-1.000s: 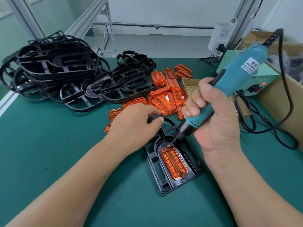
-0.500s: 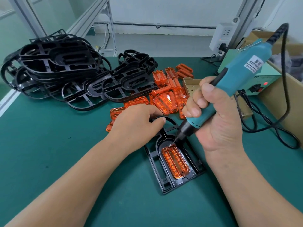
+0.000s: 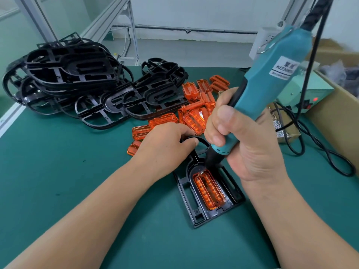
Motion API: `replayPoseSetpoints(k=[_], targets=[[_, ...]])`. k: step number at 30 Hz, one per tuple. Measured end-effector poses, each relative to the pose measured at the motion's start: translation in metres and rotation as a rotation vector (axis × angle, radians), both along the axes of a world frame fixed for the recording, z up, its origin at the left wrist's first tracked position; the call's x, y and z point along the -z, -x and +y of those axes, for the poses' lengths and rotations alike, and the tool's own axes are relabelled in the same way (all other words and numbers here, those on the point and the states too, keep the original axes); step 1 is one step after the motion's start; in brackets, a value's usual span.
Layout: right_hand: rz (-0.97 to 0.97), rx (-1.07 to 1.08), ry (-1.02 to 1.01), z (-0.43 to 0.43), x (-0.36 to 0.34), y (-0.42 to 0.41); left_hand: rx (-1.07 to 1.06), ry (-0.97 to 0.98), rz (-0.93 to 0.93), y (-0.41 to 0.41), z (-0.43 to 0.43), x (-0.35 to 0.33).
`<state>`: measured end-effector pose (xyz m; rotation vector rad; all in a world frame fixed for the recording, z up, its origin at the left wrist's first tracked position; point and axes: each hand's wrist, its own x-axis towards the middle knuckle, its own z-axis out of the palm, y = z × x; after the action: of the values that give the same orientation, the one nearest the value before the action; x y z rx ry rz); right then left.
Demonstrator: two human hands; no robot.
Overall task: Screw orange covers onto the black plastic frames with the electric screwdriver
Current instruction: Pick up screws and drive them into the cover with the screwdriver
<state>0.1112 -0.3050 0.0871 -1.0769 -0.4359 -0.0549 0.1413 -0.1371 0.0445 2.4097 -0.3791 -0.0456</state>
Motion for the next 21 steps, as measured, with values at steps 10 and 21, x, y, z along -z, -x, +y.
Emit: replayPoseSetpoints(k=[10,21], targets=[[-0.018,-0.037,0.073,0.007,0.005,-0.006,0.018,0.034,0.029,0.002,0.000,-0.003],[-0.022,0.210,-0.419,-0.063,-0.004,-0.020,-0.040,-0.108,-0.122,0.000,0.001,-0.012]])
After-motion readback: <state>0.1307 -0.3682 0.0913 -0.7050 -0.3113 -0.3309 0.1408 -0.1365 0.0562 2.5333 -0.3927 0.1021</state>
